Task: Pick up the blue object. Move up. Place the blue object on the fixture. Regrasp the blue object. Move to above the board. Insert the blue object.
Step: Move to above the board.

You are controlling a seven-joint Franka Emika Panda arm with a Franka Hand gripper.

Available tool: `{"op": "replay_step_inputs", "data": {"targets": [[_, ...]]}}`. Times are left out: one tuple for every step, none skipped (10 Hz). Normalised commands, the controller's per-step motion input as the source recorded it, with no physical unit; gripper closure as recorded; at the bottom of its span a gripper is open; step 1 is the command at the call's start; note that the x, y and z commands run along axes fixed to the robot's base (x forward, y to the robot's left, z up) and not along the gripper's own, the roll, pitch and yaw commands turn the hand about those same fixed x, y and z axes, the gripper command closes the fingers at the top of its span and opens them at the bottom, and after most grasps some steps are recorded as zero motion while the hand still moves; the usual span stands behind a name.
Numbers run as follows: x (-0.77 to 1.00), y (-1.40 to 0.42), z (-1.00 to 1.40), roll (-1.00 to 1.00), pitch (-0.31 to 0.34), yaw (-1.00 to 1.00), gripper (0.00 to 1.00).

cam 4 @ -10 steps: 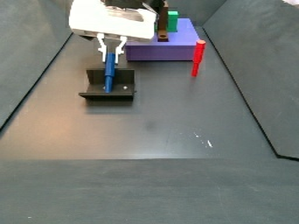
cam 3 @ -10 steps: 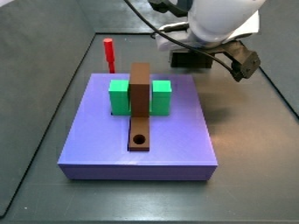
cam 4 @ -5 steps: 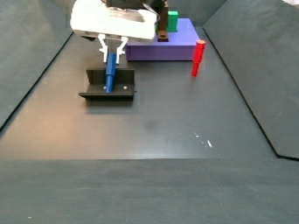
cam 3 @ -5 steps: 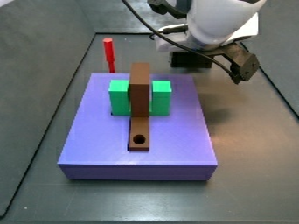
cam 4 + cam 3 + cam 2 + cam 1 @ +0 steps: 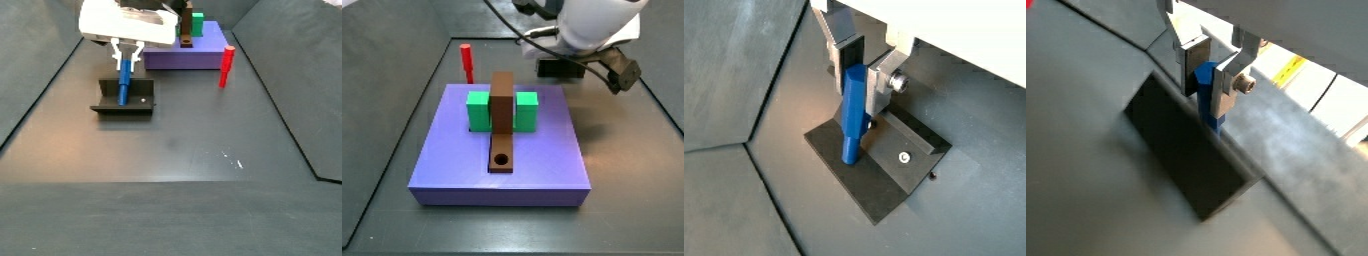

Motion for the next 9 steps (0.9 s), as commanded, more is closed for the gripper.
{"op": "replay_step_inputs", "data": {"targets": [[0.00, -0.01, 1.40, -0.04, -0.004, -0.07, 1.00], [-0.03, 0.01, 1.40, -0.14, -0.007, -0.08, 1.00], [-0.03, 0.02, 1.40, -0.11, 0.007, -0.06, 1.00], [-0.02, 0.00, 1.40, -0.08, 0.044, -0.05, 1.00], [-0.02, 0.00, 1.40, -0.03, 0.073, -0.04, 1.00], [-0.02, -0.01, 1.40, -0.01, 0.078, -0.01, 1.00], [-0.01, -0.02, 0.87, -0.01, 0.089, 0.00, 1.00], [0.03, 0.00, 0.37, 0.01, 0.095, 0.02, 1.00], [0.04, -0.01, 0.24, 0.02, 0.103, 0.03, 1.00]]}}
